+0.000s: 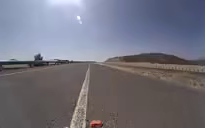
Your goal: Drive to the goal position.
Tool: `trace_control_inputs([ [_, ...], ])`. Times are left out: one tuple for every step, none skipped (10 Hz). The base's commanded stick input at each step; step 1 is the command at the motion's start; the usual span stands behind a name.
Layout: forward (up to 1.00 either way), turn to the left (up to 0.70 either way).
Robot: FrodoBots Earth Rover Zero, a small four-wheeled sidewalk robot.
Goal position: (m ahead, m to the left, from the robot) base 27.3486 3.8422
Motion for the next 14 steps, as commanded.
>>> trace_control_inputs([
  [1.0, 0.0],
  [1.0, 0.0],
  [1.0, 0.0],
  [1.0, 0.0],
  [1.0, 0.0],
  [1.0, 0.0],
  [1.0, 0.0],
  [1.0, 0.09],
  [1.0, 0.22],
  [1.0, 0.19],
  [1.0, 0.06],
  [1.0, 0.0],
  [1.0, 0.0],
  [1.0, 0.0],
])
